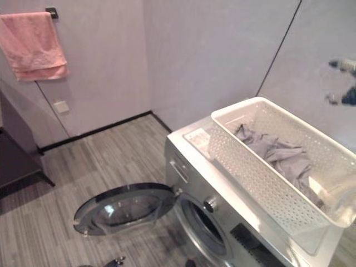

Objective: Grab the laundry basket,head to the washer,open it,put in the laundry and shut it.

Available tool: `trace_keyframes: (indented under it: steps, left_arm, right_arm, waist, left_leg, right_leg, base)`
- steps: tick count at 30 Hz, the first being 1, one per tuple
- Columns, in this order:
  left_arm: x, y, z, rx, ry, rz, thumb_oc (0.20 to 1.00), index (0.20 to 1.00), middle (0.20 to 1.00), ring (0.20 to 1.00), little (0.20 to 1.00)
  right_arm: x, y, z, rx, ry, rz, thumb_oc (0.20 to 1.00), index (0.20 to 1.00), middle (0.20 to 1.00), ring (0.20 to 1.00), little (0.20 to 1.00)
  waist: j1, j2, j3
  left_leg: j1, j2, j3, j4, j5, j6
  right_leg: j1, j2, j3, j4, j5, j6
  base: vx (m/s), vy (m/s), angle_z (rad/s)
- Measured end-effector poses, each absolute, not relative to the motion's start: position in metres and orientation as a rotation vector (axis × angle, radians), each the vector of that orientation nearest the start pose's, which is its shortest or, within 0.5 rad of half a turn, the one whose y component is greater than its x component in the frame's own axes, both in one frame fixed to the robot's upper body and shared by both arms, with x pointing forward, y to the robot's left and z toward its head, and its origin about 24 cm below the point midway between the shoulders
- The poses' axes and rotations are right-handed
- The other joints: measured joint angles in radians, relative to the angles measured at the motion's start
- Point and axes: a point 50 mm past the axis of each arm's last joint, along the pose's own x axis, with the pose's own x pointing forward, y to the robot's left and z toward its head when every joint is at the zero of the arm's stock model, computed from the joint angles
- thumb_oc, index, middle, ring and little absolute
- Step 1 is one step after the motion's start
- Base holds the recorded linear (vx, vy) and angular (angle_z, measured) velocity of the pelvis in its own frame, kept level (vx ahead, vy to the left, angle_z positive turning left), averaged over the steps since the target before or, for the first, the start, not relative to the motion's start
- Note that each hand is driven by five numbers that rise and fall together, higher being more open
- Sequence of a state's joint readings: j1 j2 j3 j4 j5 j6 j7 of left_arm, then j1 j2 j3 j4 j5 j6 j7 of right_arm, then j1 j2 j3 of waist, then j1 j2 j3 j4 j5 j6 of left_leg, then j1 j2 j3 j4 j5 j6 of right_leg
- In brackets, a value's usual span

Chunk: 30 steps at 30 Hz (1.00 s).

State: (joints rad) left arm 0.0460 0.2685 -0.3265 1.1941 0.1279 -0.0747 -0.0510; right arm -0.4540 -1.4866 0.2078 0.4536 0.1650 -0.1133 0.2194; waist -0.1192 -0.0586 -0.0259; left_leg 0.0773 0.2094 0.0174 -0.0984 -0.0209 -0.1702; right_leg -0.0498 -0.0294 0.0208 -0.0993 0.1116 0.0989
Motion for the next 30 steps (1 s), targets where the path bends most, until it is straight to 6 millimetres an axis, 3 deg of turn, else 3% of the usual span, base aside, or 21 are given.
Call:
trace_keyframes:
  steps: [6, 8, 11, 21, 25, 30]
  left_arm:
    - [0.071, 0.220, -0.165, 0.471, 1.223, -0.288, 1.000, 1.000, 1.000, 1.000, 1.000]
    - [0.074, 0.219, -0.165, 0.467, 1.214, -0.291, 1.000, 1.000, 1.000, 1.000, 1.000]
    - [0.073, 0.218, -0.165, 0.463, 1.216, -0.293, 1.000, 1.000, 1.000, 1.000, 1.000]
    - [0.090, 0.222, -0.160, 0.473, 1.159, -0.280, 1.000, 1.000, 1.000, 1.000, 1.000]
    - [0.094, 0.228, -0.157, 0.488, 1.140, -0.275, 1.000, 1.000, 1.000, 1.000, 1.000]
    - [0.102, 0.226, -0.154, 0.467, 1.102, -0.267, 1.000, 1.000, 1.000, 1.000, 1.000]
  right_arm:
    - [0.277, -0.376, 0.233, -1.355, 0.246, 0.067, 1.000, 1.000, 1.000, 1.000, 1.000]
    - [0.281, -0.367, 0.211, -1.351, 0.306, 0.174, 1.000, 1.000, 1.000, 1.000, 1.000]
    - [0.285, -0.358, 0.200, -1.358, 0.316, 0.233, 1.000, 1.000, 1.000, 1.000, 1.000]
    - [0.295, -0.332, 0.202, -1.383, 0.243, 0.325, 1.000, 1.000, 1.000, 1.000, 1.000]
    - [0.293, -0.347, 0.186, -1.500, 0.409, 0.363, 1.000, 1.000, 1.000, 1.000, 1.000]
    - [0.288, -0.355, 0.194, -1.620, 0.485, 0.386, 1.000, 1.000, 1.000, 1.000, 1.000]
  waist:
    - [-0.005, 0.017, 0.021]
    - [-0.002, 0.014, 0.039]
    - [0.006, 0.020, 0.045]
    - [0.038, 0.001, 0.104]
    - [0.053, -0.002, 0.128]
    - [0.056, 0.005, 0.165]
  left_leg:
    - [0.010, 0.000, 0.023, 0.000, -0.001, 0.002]
    - [0.008, 0.000, 0.025, 0.000, -0.002, 0.002]
    - [0.001, 0.001, 0.029, 0.000, -0.001, 0.002]
    - [-0.033, 0.012, 0.008, 0.005, 0.005, -0.006]
    - [-0.066, 0.012, -0.017, 0.005, 0.011, -0.009]
    - [-0.081, 0.013, -0.035, 0.005, 0.015, -0.010]
  right_leg:
    - [-0.003, 0.002, 0.018, 0.000, 0.005, 0.004]
    - [-0.007, 0.003, 0.021, 0.000, 0.006, 0.005]
    - [-0.016, 0.005, 0.023, 0.000, 0.008, 0.005]
    - [-0.037, 0.012, 0.001, 0.001, 0.016, -0.006]
    - [-0.057, 0.010, -0.022, 0.009, 0.017, -0.007]
    - [-0.063, 0.009, -0.037, 0.009, 0.016, -0.007]
  base:
    - [-0.02, -0.005, -0.10]
    - [-0.01, -0.007, -0.03]
    - [-0.01, -0.013, -0.02]
    - [-0.03, -0.025, 0.05]
    - [-0.04, -0.021, 0.14]
    - [-0.02, -0.031, 0.10]
